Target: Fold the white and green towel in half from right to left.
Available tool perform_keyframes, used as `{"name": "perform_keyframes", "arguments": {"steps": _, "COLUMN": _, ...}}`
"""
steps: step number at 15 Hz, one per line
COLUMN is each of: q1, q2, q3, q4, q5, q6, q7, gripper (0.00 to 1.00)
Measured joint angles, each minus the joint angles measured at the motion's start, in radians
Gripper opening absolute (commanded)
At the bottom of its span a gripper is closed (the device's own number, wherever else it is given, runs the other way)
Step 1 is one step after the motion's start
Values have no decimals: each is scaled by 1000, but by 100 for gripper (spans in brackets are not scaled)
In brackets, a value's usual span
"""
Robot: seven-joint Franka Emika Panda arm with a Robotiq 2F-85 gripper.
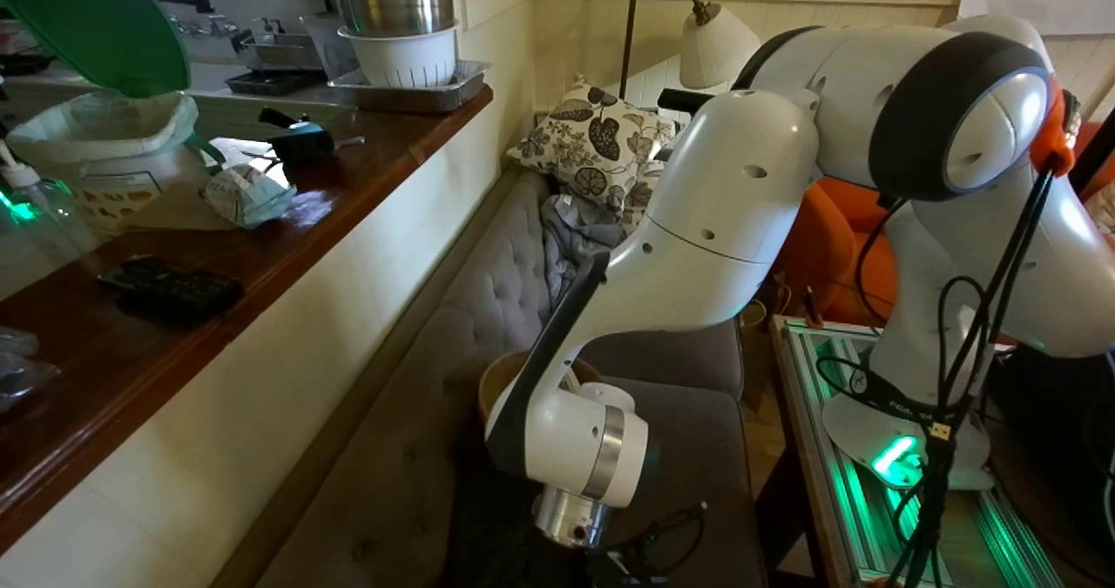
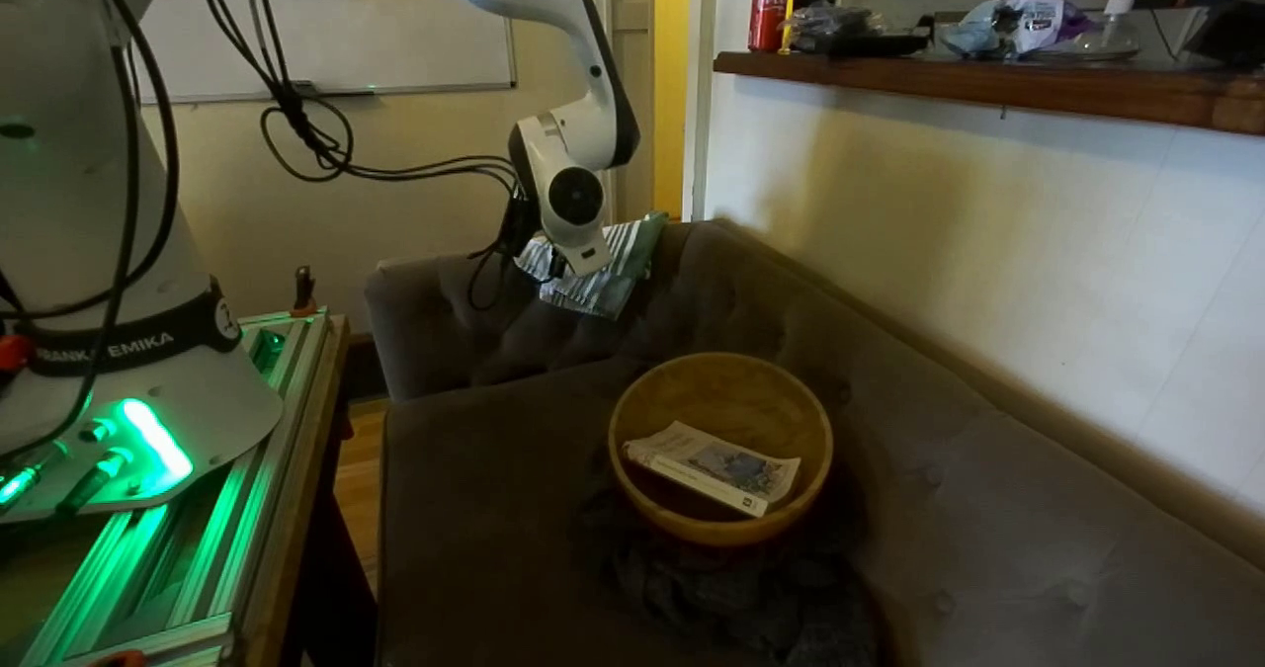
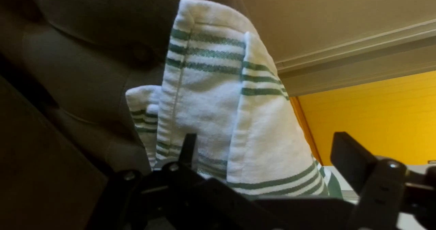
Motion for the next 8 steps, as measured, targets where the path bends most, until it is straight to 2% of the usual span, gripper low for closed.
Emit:
{"name": "perform_keyframes", "arguments": {"steps": 3, "q1": 4, "q2": 3, "q3": -6, "q4": 7, "q5": 16, "q6": -2, "q7": -11, "gripper": 100}}
{"name": "perform_keyframes", "arguments": {"steps": 8, "q1": 7, "q2": 56, "q3": -25, "q4": 8, "q5": 121, "q6": -89, "q7": -147, "gripper": 100}}
